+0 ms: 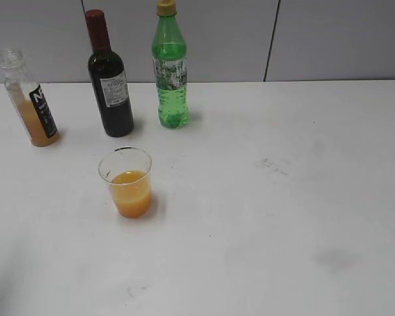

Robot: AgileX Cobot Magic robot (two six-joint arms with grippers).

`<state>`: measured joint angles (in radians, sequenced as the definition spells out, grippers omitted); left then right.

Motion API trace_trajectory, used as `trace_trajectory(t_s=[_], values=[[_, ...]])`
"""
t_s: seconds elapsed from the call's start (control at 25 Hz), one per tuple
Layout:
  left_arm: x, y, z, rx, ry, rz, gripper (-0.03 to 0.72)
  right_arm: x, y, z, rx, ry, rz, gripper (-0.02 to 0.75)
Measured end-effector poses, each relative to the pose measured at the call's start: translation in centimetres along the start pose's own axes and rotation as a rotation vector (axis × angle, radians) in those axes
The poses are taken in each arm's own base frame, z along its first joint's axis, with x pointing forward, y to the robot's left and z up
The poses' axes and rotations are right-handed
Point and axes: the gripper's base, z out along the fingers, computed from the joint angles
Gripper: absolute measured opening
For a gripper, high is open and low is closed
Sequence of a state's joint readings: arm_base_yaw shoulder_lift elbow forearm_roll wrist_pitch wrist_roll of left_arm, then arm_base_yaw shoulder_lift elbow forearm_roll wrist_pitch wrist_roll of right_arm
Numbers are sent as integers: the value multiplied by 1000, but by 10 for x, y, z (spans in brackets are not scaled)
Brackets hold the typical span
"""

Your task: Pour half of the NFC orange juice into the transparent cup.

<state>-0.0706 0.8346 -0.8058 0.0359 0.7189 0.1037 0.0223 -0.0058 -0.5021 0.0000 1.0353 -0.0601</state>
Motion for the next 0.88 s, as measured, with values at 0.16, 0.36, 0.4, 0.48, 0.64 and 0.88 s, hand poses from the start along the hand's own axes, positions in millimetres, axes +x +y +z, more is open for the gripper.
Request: trace_trajectory(t_s=[0.16, 0.36, 0.4, 0.48, 0.64, 0.88], values=[[22, 0, -35, -14, 74, 11, 603, 0, 0, 0, 0, 0, 0, 590], [54, -1, -68, -29, 108, 13, 593, 0, 0, 0, 0, 0, 0, 590], [61, -2, -71, -29, 117, 12, 591, 0, 0, 0, 0, 0, 0, 590], [75, -4, -80, -31, 110, 9, 588, 0, 0, 0, 0, 0, 0, 590], [102, -6, -89, -51, 58, -14, 585, 0, 0, 0, 0, 0, 0, 590], [138, -11, -92, -57, -32, -65, 585, 0, 0, 0, 0, 0, 0, 590]])
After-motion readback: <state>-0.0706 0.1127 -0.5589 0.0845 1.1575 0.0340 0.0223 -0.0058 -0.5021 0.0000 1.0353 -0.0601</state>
